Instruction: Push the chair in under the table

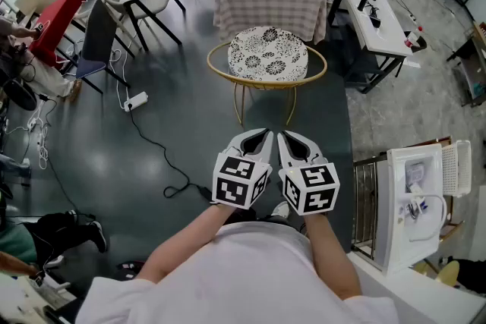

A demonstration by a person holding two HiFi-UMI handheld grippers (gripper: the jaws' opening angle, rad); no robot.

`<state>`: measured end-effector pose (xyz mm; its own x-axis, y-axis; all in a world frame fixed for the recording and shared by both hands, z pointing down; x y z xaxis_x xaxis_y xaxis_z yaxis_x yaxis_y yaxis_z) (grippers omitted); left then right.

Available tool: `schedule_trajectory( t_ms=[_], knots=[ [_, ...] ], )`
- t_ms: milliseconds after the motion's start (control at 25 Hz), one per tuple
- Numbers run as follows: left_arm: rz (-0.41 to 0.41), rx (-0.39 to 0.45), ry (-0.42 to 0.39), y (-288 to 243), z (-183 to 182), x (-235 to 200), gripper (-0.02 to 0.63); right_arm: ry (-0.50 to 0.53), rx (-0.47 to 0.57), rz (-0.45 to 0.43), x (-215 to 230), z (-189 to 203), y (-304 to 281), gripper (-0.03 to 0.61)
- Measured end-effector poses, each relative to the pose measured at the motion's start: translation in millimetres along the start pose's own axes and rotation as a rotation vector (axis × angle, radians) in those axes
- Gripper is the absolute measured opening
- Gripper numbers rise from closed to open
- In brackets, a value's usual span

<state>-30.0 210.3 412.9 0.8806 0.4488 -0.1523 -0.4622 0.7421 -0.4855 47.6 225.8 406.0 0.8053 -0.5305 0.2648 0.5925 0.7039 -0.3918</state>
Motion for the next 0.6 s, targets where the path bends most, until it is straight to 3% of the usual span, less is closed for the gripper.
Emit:
schedule_trajectory(
  t_ms=[600],
  knots=[
    [0.014,-0.013,0.002,12,7,-33,0.005,-0.007,-0.018,0.012,-27,2,-25,0.003]
  ],
)
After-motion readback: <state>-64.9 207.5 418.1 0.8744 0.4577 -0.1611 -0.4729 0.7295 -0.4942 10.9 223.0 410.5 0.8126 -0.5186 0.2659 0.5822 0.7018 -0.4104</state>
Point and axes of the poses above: the fingertips, and each gripper's own axes: y backward along the fingers, x to its right, z out of its underside, the point moved 5 cm from there along y, backward along the fingers, and after that the axes turned 12 degrees about -z, right-handed, at the moved point
